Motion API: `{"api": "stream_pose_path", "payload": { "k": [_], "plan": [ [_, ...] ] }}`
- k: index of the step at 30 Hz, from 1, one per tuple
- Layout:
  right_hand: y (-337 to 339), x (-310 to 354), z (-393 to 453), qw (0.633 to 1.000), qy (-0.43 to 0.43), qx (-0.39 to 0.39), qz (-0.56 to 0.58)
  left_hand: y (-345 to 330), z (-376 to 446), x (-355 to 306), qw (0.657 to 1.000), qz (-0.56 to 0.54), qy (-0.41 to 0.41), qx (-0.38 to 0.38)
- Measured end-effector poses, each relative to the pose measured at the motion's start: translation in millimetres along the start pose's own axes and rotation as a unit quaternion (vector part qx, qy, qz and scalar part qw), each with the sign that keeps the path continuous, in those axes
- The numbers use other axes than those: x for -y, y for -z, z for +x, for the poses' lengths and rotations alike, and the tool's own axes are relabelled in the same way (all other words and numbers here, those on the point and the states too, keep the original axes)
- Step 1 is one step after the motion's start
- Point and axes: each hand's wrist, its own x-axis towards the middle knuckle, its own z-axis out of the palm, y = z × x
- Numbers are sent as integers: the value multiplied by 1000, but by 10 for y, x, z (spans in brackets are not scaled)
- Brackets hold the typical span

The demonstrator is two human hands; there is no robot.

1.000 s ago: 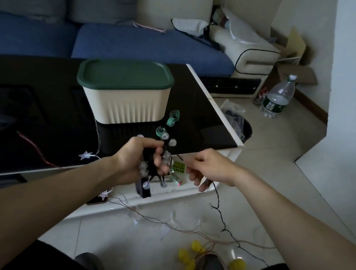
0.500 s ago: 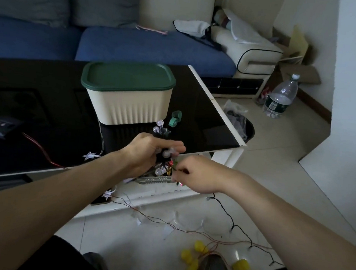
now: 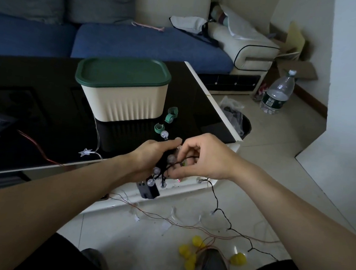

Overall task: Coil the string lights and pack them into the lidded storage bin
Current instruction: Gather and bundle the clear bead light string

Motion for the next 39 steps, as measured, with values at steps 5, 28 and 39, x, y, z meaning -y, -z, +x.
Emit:
{"api": "stream_pose_path", "payload": {
  "k": [5, 28, 39],
  "plan": [
    [38, -28, -42, 999, -2, 47, -10, 10, -1, 19, 999, 27, 6, 20],
    [358, -650, -405, 978, -148, -126, -81, -305, 135, 40, 995, -7, 13, 103],
    [218, -638, -578, 963, -255, 2, 92, -699, 376, -109, 969, -239, -61, -9]
  ]
}}
